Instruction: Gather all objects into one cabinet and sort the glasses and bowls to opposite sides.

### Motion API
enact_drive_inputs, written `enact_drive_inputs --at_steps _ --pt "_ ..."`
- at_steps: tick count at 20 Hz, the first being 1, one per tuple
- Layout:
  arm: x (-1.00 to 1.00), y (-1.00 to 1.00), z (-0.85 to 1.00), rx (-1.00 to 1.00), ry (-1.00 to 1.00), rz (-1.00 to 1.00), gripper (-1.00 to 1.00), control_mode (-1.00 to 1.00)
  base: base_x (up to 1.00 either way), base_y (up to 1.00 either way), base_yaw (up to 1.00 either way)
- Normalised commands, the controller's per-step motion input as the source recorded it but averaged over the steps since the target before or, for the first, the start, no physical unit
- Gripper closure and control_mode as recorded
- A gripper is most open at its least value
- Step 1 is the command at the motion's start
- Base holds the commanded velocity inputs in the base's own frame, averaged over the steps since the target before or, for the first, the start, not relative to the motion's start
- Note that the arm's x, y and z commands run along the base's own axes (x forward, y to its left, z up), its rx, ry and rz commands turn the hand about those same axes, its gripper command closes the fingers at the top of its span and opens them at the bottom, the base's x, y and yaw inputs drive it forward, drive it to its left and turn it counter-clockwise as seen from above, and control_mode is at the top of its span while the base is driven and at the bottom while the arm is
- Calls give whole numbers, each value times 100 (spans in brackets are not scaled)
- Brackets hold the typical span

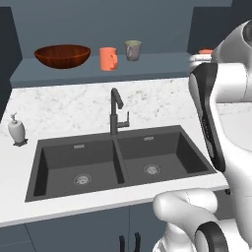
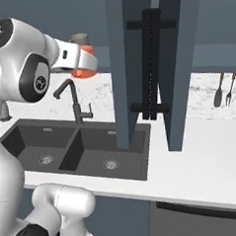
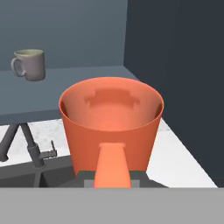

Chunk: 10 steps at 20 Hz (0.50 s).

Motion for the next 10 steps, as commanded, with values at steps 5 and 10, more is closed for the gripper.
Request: enact_drive_inputs --at_steps 5,10 --pt "59 -3 0 0 6 -2 100 -100 0 0 0" --pt "58 -1 0 0 10 -1 100 -100 0 0 0"
